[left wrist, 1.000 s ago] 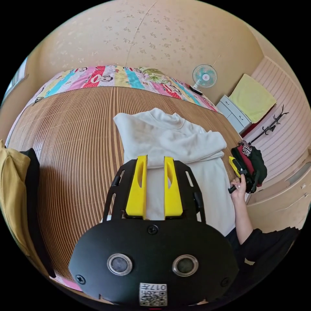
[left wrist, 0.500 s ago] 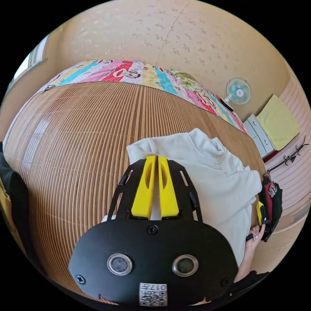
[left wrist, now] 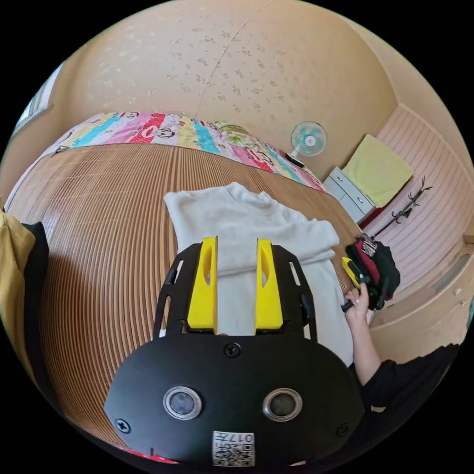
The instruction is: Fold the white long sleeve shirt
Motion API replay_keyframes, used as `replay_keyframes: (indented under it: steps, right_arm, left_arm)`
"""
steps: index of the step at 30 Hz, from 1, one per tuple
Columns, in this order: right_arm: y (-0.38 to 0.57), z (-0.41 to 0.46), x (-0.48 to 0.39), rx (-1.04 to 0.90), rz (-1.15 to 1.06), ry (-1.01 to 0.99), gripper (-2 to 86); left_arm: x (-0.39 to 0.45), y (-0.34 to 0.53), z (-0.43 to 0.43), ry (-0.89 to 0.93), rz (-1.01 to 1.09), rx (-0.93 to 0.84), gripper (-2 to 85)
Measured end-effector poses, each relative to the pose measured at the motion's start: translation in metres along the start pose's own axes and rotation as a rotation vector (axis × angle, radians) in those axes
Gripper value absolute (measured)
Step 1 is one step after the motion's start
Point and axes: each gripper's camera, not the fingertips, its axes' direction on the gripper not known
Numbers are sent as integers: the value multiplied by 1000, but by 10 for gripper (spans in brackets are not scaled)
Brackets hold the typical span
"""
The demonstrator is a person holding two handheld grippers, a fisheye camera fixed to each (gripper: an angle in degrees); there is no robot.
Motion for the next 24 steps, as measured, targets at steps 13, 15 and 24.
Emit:
replay_keyframes:
  steps: [13,15,24]
  right_arm:
    - [40,24,20,35,-33,-34,21]
    - [48,27,21,49,-50,-40,24]
    - [73,77,32,-53,29,83,28]
  left_arm:
    - [54,151,-18,-318,143,-158,95]
    - [46,154,-20,-289,99,-130,91]
    - [49,160,-28,-299,119,-108,87]
